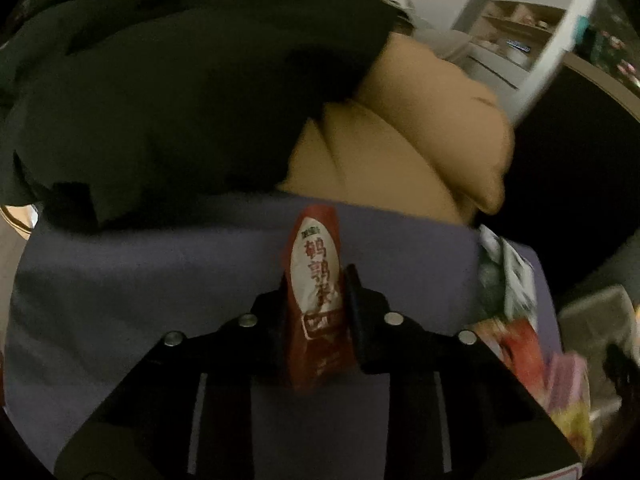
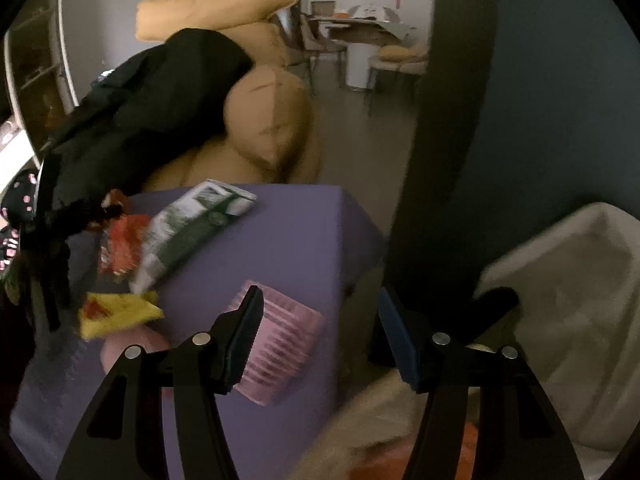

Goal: Collect trash

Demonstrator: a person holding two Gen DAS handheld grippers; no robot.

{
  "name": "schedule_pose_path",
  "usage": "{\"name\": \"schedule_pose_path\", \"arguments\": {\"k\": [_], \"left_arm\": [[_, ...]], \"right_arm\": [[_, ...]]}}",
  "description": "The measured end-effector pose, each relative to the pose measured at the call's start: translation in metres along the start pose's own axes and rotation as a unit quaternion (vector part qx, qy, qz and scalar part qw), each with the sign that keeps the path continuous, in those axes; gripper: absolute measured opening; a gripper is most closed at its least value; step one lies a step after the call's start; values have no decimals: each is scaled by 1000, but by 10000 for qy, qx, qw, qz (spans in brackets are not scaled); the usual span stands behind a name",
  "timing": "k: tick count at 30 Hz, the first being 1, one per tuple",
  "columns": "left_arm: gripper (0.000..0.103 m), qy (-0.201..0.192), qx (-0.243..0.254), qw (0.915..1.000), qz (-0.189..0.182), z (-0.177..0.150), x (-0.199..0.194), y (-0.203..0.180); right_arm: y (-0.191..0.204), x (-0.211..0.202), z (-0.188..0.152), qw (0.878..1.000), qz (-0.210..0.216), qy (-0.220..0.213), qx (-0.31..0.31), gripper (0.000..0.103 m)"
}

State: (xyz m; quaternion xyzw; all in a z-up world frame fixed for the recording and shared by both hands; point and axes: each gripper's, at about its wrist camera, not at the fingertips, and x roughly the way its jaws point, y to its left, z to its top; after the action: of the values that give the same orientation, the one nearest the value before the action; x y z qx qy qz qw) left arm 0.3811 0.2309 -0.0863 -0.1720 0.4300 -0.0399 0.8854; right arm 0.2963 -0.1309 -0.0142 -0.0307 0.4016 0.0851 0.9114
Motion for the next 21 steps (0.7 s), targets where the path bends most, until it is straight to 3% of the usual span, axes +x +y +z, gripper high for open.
{"name": "schedule_pose_path", "arguments": {"k": [5,7,11,16,17,21], "left_arm": [[20,135,615,9970,-442,-40,-35,-22],[9,336,696,9950,-638,-54,-42,-25],[8,723,501,9913,-981,-75,-52,-17],[9,751,562,9863,-1360,-92,-73,-11],[9,749,596,9847,-1457,-94,-78,-11],[30,677,763,9819,-1597,-97,-93,-12]], "right_arm": [[42,10,31,9994,237,-258,7,56],[58,20,45,9988,415,-258,96,56],[86,55,70,9979,562,81,311,56],[109,98,93,9970,348,589,358,57],[112,104,95,9968,295,654,350,56],[125,139,96,9927,-121,1192,109,56]]}}
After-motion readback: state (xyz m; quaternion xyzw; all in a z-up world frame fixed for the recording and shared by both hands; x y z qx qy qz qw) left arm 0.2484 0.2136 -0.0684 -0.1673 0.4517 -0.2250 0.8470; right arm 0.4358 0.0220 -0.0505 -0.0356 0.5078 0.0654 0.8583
